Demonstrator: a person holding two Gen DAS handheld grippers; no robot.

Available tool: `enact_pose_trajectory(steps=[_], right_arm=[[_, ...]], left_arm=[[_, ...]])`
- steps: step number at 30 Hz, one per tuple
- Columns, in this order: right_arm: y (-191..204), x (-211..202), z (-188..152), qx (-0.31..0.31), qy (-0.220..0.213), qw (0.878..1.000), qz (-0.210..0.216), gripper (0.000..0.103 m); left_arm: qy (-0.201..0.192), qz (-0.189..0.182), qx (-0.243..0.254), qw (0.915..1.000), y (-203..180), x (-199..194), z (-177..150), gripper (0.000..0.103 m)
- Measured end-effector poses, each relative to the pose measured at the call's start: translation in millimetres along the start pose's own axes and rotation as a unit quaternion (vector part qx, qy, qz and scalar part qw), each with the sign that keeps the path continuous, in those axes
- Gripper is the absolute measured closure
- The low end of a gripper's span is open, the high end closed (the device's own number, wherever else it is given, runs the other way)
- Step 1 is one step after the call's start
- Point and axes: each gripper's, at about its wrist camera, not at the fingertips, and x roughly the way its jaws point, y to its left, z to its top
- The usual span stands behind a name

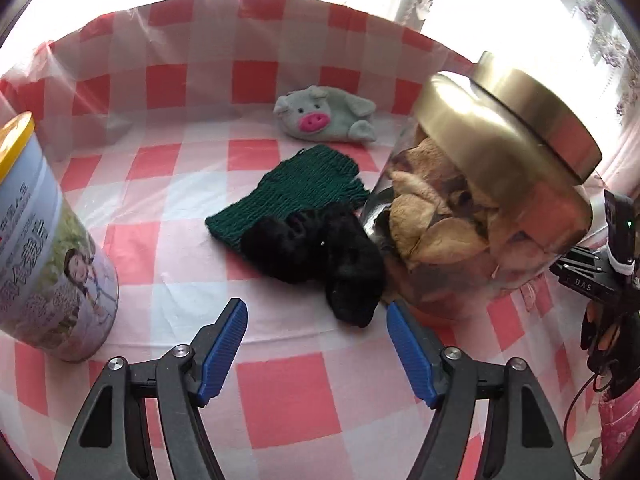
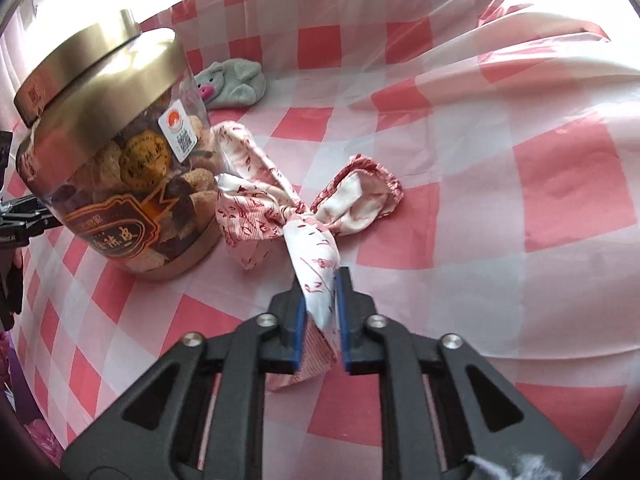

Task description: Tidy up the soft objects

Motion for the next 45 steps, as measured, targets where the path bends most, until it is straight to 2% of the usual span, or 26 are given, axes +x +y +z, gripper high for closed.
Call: enact_pose_trajectory(steps=[1, 2, 4, 6, 7, 8, 9, 11, 12, 13, 14, 20, 25, 29, 36, 45], right_arm=[[3.0, -2.2, 4.5, -0.003, -0.008, 1.000, 0.001, 0.045], [6.4, -4.9, 7.2, -0.011, -0.022, 1.000, 0.004, 0.027], [13.5, -3.4, 17.2, -0.031, -0.037, 0.999, -0.001, 0.024], [23.2, 2.9, 24.5, -0.058, -0.033, 0.998, -0.020, 0.024], [28.8, 7.2, 27.7, -0.070, -0.030, 0.997, -0.025, 0.024], [33.9, 17.7, 34.5, -0.082, -0.028, 0.996, -0.026, 0.024], [35.3, 22.8, 35.1, -0.092, -0.026, 0.995, -0.027, 0.024], [36.0, 34.2, 34.6, -0.105, -0.015, 0.994, -0.034, 0.026], [35.0, 35.1, 31.3, -0.113, -0.011, 0.993, -0.034, 0.032], [36.5, 38.5, 28.6, -0.118, -0.009, 0.992, -0.035, 0.064], [36.3, 39.6, 25.7, -0.113, -0.003, 0.993, -0.044, 0.089], [46.7, -13.9, -19.5, -0.085, -0.038, 0.995, -0.021, 0.091], [70.0, -40.7, -58.1, -0.059, -0.038, 0.997, 0.043, 0.091], [101.9, -59.6, -77.8, -0.078, -0.043, 0.994, 0.063, 0.091], [145.8, -93.7, -100.0, -0.116, -0.063, 0.989, 0.074, 0.091], [177.4, -129.2, -127.5, -0.136, -0.071, 0.984, 0.092, 0.091]], left_arm=[[-0.014, 0.001, 0.013, 0.9998, -6.6, 4.7, 3.0, 0.025], [-0.024, 0.000, 0.022, 0.9995, -10.6, 10.7, 4.6, 0.025], [-0.036, 0.010, 0.023, 0.9991, -12.6, 28.5, 7.3, 0.026], [-0.028, 0.011, 0.012, 0.9995, -10.3, 47.0, 8.3, 0.029], [-0.030, 0.007, 0.005, 0.9995, -8.1, 47.1, 9.8, 0.044], [-0.029, -0.001, 0.003, 0.9996, -7.4, 45.0, 11.6, 0.077], [-0.017, -0.001, 0.002, 0.9999, -7.0, 45.7, 12.3, 0.089], [-0.023, 0.014, -0.005, 0.9996, -7.8, 37.2, 6.7, 0.090], [-0.026, 0.024, -0.004, 0.9994, -9.5, 29.8, 0.5, 0.090], [-0.031, 0.028, -0.005, 0.9991, -10.9, 19.6, -8.7, 0.090], [-0.036, 0.028, -0.012, 0.9989, -10.4, 8.6, -18.1, 0.090], [-0.045, 0.039, -0.056, 0.9967, -5.6, -62.8, -98.9, 0.090], [-0.035, 0.059, -0.082, 0.9943, -6.5, -100.6, -151.0, 0.090], [-0.051, 0.062, -0.091, 0.9926, -11.4, -121.5, -169.2, 0.090], [-0.066, 0.073, -0.089, 0.9912, -25.7, -149.4, -190.6, 0.090], [-0.080, 0.100, -0.066, 0.9895, -45.6, -194.1, -224.6, 0.090]])
